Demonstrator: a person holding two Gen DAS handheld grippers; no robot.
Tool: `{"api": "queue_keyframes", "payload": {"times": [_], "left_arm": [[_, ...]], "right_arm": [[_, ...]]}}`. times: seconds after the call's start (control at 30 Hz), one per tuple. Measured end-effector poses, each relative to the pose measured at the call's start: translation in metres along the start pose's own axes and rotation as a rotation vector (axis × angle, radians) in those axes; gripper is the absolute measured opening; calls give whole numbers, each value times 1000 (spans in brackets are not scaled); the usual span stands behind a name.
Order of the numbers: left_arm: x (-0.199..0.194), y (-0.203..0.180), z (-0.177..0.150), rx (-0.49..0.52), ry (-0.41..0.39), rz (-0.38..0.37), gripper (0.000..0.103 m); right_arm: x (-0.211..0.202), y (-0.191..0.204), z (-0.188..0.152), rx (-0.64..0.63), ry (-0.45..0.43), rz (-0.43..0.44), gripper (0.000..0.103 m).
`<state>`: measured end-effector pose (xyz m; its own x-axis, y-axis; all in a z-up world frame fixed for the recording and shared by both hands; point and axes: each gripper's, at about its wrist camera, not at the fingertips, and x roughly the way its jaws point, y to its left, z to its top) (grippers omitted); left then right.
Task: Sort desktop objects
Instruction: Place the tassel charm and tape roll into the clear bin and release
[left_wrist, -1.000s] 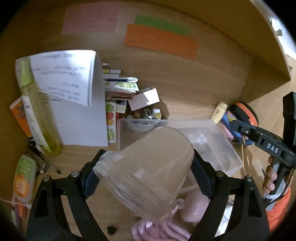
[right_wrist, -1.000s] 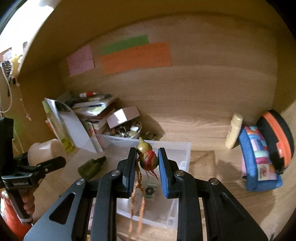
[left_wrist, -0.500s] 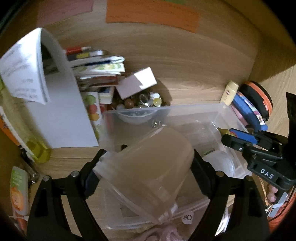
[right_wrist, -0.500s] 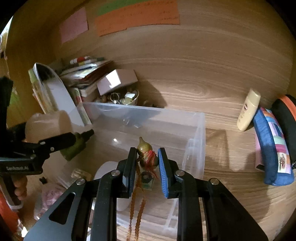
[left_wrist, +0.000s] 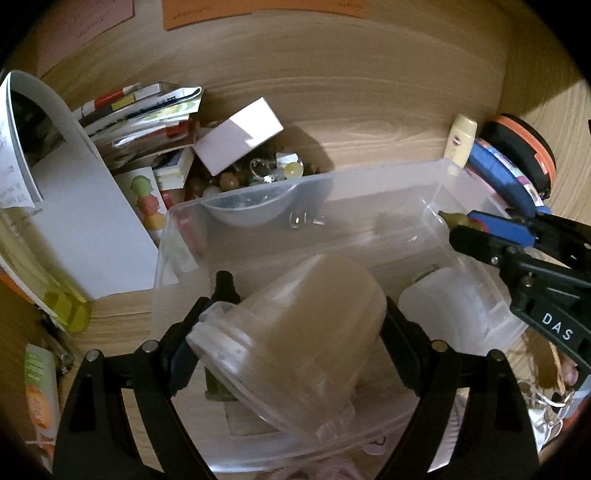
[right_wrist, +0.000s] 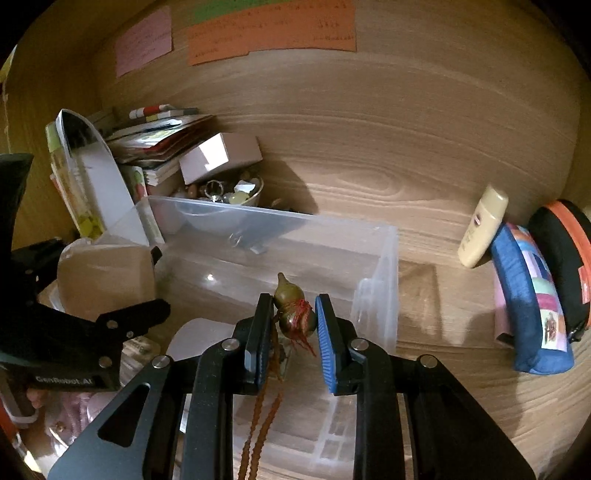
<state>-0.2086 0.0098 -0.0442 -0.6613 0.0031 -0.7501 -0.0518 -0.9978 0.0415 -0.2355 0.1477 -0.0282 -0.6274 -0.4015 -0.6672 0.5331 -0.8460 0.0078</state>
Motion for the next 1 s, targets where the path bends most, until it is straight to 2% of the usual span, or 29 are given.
{"api": "queue_keyframes", "payload": {"times": [0.2, 0.37, 0.5, 0.57, 0.83, 1.0], "left_arm": [[-22, -7, 4, 39, -68, 31, 87], [-38, -2, 4, 28, -95, 42, 87], [-57, 13, 1, -20, -116, 24, 88], [-68, 23, -1, -50, -127, 11, 91], [-116, 69, -25, -137, -186, 43, 94], [-126, 93, -47, -170, -169, 57, 94]], "right_arm": [[-2, -1, 1, -5, -15, -10, 24], [-9, 2, 1, -10, -54, -27, 49], [-16, 0, 3, 3, -79, -13, 50], [-17, -3, 5, 23, -74, 5, 59], [-35, -10, 10, 94, -86, 122, 62], [-53, -3, 14, 100, -102, 159, 62]]}}
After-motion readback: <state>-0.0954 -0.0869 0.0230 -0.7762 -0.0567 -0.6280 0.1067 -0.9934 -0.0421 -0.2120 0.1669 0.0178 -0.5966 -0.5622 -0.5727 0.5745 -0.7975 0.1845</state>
